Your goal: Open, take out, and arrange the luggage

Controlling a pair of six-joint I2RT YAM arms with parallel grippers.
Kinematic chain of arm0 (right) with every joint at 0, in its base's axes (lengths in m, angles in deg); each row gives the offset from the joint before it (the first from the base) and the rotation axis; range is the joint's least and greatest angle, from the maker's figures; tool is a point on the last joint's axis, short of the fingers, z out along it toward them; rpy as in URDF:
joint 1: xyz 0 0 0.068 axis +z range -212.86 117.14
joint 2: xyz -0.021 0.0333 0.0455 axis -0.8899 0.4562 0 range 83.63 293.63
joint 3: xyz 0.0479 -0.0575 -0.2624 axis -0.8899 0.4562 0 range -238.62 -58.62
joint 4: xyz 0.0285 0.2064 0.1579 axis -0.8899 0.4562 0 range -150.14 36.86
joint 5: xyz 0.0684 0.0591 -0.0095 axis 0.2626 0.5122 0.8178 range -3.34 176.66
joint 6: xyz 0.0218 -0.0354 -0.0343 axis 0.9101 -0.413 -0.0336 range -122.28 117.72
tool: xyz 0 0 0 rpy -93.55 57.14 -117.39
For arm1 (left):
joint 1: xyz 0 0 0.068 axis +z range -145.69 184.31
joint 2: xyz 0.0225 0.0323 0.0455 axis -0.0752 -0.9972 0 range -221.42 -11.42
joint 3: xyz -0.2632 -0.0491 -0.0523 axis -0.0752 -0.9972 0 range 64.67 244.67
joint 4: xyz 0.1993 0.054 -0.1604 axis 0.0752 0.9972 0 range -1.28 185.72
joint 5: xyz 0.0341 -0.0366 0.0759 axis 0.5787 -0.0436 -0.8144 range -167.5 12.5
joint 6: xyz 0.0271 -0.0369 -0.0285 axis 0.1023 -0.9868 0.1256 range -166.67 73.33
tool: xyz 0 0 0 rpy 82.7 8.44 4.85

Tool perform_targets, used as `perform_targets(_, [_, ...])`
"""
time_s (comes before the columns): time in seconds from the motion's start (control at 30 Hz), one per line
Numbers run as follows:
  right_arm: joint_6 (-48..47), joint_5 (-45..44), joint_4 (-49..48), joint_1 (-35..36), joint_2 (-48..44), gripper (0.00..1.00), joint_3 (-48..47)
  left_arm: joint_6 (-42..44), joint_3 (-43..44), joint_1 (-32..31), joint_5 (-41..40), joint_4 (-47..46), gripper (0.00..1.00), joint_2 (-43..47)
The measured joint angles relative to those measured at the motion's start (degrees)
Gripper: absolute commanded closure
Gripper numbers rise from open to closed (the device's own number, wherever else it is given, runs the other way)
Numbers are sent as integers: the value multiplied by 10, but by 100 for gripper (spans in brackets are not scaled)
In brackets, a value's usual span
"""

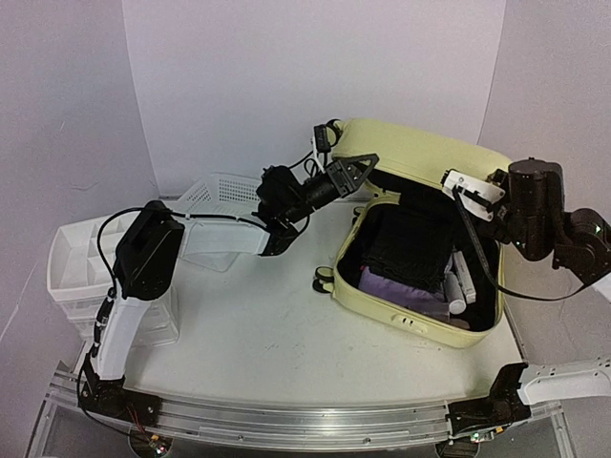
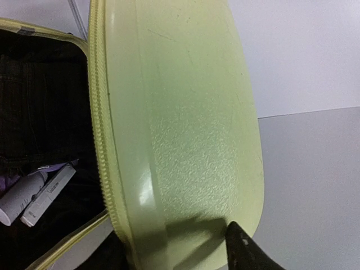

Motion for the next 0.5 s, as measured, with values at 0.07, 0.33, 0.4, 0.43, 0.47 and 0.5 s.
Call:
perform_targets(0.07, [-12,-2,-2,2,23,67,-16,-4,-22,5,-6,-12,88,13])
perform_targets(0.33, [-27,-10,-7,-2,111,98,-47,15,-102,39,13,-25,54,56])
perform_targets(0.4, [-27,-10,-4,-3,123,100,-55,28,-142,50,22,-23,49,75])
perform_targets(0.43, [-27,-9,0,-3,129,100,-62,35,-169,55,28,-21,48,89])
perform_targets(0.47, [-26,-9,3,-4,134,100,-68,43,-193,59,33,-18,46,103])
perform_targets(0.5, [-26,-8,6,-4,141,100,-78,53,-227,64,39,-15,45,120])
